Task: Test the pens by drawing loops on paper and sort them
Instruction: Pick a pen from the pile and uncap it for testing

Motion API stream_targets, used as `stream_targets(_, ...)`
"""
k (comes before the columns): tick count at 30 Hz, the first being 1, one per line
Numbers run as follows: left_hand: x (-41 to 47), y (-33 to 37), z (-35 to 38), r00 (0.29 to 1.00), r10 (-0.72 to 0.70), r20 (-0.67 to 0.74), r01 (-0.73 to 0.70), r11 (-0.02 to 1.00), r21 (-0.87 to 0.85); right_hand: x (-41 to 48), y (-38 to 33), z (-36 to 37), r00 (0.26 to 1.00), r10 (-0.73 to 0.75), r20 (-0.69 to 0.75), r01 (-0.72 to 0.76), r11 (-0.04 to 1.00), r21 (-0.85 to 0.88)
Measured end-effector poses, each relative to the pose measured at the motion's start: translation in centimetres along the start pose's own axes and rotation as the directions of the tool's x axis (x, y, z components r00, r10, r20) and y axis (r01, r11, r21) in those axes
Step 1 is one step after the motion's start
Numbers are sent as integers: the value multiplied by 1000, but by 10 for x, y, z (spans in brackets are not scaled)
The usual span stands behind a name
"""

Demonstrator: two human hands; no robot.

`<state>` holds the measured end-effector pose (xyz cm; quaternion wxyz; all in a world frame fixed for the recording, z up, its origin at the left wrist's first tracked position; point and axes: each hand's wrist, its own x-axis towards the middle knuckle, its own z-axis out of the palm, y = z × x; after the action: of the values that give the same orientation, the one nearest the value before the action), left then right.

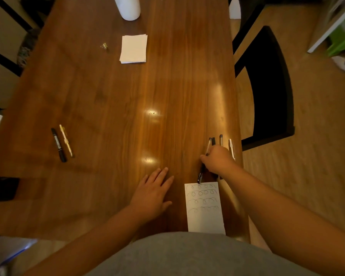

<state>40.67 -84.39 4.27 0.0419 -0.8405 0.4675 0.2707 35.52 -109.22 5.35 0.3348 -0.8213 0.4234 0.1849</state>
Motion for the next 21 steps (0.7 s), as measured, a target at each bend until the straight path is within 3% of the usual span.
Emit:
stream_targets(11, 2, -24, 14, 987, 107, -122, -107, 994, 11, 7, -4, 15, 984, -51, -169, 1, 959, -284)
stream_targets(21, 1, -26, 15, 981, 124, -152, -124, 992, 7, -5, -3, 12, 980, -81, -182, 22, 953, -301)
